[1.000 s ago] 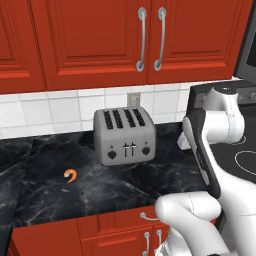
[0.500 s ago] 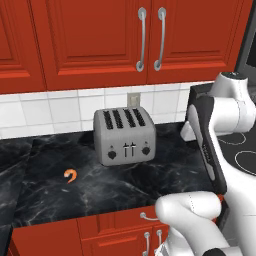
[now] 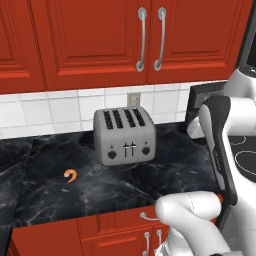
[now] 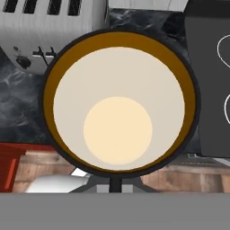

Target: Pick the mug from the counter and place it inside the microwave. Then close the microwave.

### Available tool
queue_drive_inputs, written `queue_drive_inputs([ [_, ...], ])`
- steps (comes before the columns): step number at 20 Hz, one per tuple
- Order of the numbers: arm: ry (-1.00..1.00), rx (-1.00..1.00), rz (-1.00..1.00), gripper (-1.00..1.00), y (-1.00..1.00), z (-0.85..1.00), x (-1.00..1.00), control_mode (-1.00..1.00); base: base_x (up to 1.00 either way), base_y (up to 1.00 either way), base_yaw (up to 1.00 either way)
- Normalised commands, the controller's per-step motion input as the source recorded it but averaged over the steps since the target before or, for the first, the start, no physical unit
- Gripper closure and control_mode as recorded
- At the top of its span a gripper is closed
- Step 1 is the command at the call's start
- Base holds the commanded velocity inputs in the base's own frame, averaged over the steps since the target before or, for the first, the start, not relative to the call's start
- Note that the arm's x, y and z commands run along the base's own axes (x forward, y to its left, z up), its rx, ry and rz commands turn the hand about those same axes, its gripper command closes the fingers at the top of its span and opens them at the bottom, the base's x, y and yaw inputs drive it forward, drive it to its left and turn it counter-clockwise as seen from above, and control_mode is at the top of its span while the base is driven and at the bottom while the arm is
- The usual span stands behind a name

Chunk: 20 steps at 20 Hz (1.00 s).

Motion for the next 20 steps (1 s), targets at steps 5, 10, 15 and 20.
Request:
queue_drive_inputs([
  [5, -0.14, 0.00, -0.03, 1.00, 0.11, 0.00, -0.21, -1.00, 0.00, 0.00, 0.00],
  [10, -0.02, 0.00, -0.02, 1.00, 0.08, 0.00, -0.22, -1.00, 0.00, 0.00, 0.00],
  [15, -0.05, 0.00, -0.01, 1.00, 0.08, 0.00, -0.34, -1.00, 0.00, 0.00, 0.00],
  [20, -0.15, 0.00, -0.02, 1.00, 0.00, 0.01, -0.30, -1.00, 0.00, 0.00, 0.00],
])
